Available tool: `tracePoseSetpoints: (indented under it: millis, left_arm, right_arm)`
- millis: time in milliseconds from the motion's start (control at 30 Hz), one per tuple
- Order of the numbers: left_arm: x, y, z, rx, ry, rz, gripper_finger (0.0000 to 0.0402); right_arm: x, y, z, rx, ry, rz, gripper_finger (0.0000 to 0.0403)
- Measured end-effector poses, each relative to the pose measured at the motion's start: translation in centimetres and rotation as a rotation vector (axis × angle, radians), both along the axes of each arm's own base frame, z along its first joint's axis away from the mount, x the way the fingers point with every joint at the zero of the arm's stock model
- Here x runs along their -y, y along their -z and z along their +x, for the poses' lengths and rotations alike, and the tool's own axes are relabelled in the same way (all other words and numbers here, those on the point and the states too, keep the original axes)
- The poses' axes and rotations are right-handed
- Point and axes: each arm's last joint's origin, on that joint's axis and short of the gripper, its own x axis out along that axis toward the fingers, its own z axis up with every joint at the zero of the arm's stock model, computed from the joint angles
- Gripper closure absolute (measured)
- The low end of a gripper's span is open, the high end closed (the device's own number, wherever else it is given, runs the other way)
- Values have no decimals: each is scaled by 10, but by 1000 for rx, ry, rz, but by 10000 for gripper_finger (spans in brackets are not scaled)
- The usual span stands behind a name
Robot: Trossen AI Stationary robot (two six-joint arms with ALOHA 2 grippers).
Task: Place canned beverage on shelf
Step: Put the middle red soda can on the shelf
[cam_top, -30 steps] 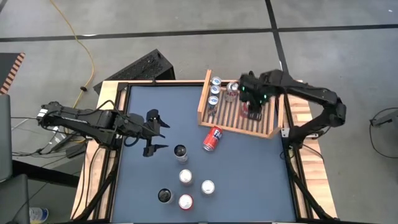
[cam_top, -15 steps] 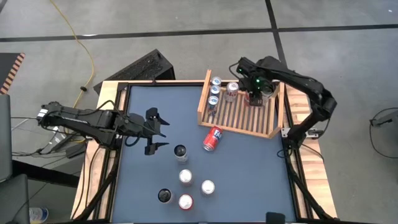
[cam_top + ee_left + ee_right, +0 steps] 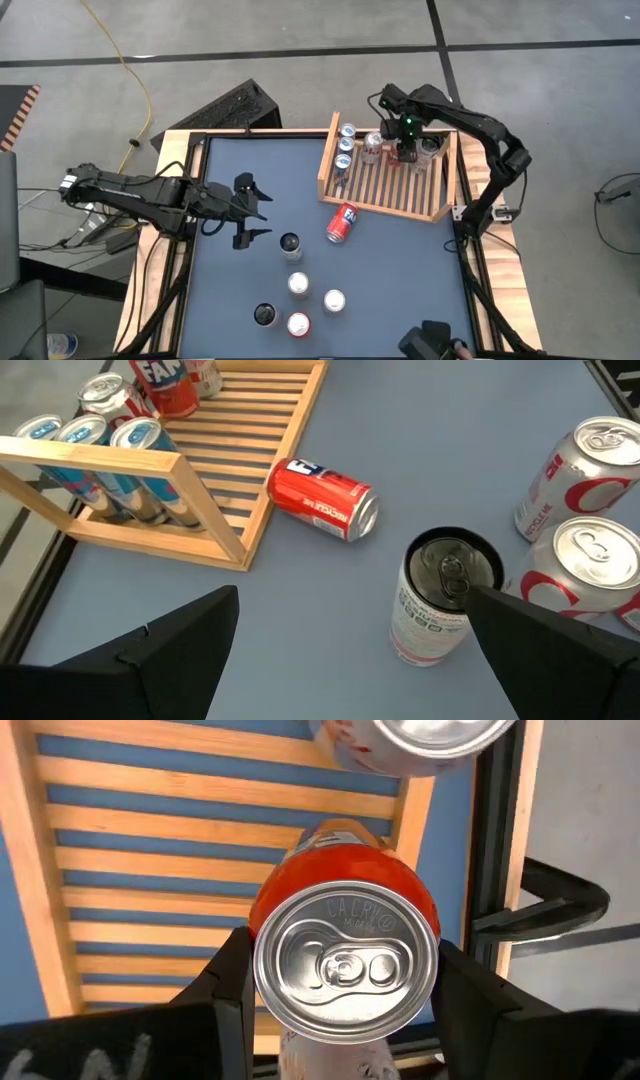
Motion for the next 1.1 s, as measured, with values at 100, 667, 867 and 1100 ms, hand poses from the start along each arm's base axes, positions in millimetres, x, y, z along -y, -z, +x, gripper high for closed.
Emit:
tracePoseSetpoints:
  millis: [100,667,867,1100]
  left_arm:
    - [0,0,0,0,-4,10,21]
    - [-1,0,0,5,-23,22,21]
    - [-1,0,0,6,-27,25,21]
    - [-1,0,0,6,-28,24,21]
  right_arm:
    - [6,0,-2,54,11,2,214]
    - [17,-1,-9,96,7,0,214]
    - [17,-1,-10,96,8,0,214]
    - [15,6,-11,81,8,19,214]
